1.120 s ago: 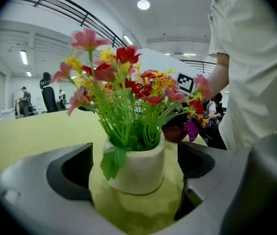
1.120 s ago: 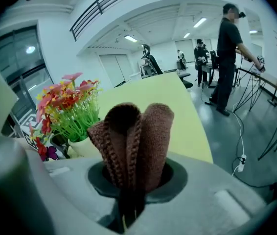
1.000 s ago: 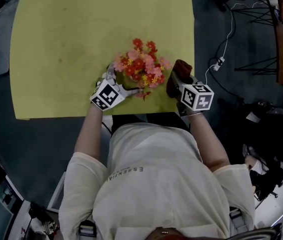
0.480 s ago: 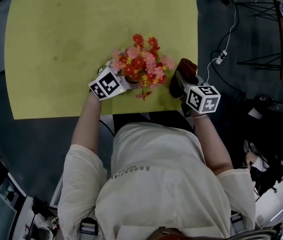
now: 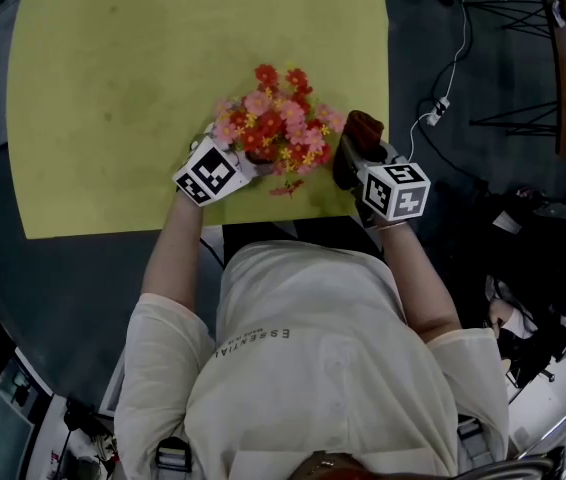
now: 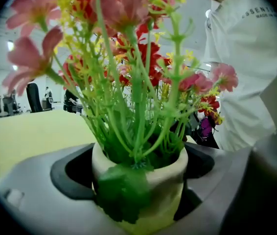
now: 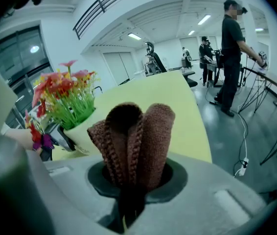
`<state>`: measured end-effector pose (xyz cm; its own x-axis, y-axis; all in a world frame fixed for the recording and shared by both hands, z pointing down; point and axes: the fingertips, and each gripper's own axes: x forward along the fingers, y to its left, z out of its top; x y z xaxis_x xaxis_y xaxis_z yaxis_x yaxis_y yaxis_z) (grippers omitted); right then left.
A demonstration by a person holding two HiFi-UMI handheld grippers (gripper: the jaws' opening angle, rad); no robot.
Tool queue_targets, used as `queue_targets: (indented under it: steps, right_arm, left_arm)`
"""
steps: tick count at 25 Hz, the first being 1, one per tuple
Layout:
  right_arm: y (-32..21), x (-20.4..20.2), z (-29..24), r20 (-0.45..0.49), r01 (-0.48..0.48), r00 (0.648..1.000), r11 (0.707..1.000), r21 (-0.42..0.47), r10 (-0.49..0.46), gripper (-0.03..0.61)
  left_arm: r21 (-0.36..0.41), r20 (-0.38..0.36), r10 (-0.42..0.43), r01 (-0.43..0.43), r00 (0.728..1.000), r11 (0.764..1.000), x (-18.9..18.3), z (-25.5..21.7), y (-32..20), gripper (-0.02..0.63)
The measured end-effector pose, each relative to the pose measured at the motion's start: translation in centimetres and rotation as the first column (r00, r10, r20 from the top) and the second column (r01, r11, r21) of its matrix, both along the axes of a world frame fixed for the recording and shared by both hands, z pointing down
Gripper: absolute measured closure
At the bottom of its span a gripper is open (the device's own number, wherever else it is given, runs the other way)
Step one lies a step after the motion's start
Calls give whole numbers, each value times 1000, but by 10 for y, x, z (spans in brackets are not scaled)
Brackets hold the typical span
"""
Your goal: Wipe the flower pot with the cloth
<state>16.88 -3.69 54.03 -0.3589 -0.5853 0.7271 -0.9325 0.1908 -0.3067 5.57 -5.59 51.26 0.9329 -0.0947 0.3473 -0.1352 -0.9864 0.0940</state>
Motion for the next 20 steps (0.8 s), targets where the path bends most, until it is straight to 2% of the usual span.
queue_targets:
  steps: [2, 4, 7, 10, 15, 18, 20]
  right_arm:
    - [-1, -4, -1, -11, 32, 999, 999, 10, -32, 531]
    - [-2, -14, -4, -6, 70, 998, 997, 25, -69, 531]
    - [-13, -42, -18, 15, 137, 990, 988, 73, -138, 531]
    - [-31, -77, -39, 10, 226, 973, 964, 143, -230, 531]
    - [-47, -129, -74, 18, 326, 939, 905, 274, -344, 531]
    - [-45, -160, -101, 13, 364, 917, 850, 380, -399, 531]
    - [-37, -182, -116, 13, 407, 889, 801, 439, -458, 531]
  left_arm:
    - [-34, -54, -64, 62, 996, 997, -1, -23, -7, 69]
    - [-82, -77, -130, 124, 988, 989, -3, -45, -12, 69]
    - [-132, -81, -190, 178, 978, 975, -8, -73, -15, 70]
    - [-126, -68, -231, 222, 970, 967, -16, -95, -20, 69]
    - [-126, -82, -291, 280, 953, 952, -34, -132, -33, 69]
    - [-131, -117, -312, 297, 943, 946, -47, -155, -38, 69]
    - [-139, -153, -328, 308, 932, 941, -54, -168, -40, 69]
